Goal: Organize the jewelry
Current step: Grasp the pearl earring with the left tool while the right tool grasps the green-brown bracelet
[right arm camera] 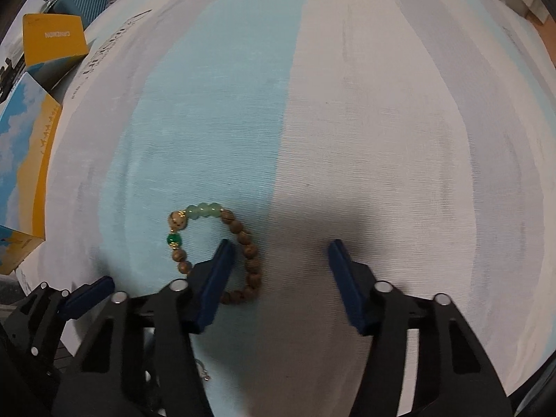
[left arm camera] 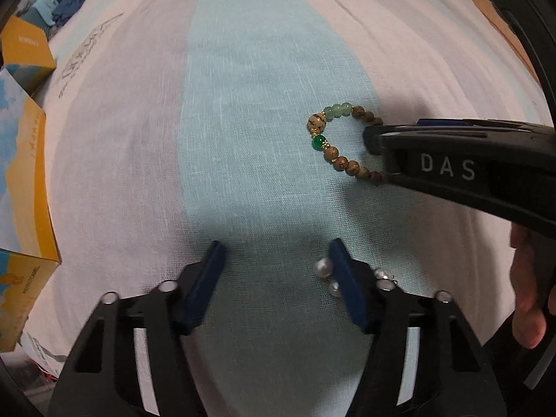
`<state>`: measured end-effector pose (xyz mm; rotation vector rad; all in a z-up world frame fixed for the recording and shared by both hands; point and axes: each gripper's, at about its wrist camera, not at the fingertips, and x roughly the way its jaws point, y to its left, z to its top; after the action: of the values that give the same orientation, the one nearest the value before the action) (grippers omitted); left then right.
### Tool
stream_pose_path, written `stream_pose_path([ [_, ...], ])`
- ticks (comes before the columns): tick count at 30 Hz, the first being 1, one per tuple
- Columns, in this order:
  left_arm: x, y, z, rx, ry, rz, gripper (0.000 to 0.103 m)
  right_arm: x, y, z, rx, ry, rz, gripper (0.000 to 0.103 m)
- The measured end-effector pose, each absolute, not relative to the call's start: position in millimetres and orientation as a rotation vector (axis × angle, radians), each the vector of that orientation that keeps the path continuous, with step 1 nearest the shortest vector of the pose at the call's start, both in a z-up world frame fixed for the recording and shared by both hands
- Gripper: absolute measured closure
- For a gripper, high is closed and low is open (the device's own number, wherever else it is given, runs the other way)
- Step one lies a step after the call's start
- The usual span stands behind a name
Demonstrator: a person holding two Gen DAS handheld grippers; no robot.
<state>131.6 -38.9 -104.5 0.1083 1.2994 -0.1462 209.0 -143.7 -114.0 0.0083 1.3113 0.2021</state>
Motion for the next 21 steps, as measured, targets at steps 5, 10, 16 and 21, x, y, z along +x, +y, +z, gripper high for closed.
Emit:
stream_pose_path([
  [5, 129, -43, -104, 0.126, 1.301, -0.162, 0.079, 208, -149, -115, -0.007, 1.303, 0.185, 0.081],
  [10, 124, -44, -101, 0.125, 1.297, -0.169, 0.094, 205, -150, -115, -0.002, 1.291, 0.186, 0.096],
  [16, 130, -39, -91, 0.119, 1.283, -0.16, 0.102, 201, -154, -106, 0.026, 1.267, 0.195, 0.096],
  [21, 130, -41, -82, 0.128, 1.272, -0.161, 0.102, 189, -172, -96, 0.052, 1.244, 0.197, 0.096],
])
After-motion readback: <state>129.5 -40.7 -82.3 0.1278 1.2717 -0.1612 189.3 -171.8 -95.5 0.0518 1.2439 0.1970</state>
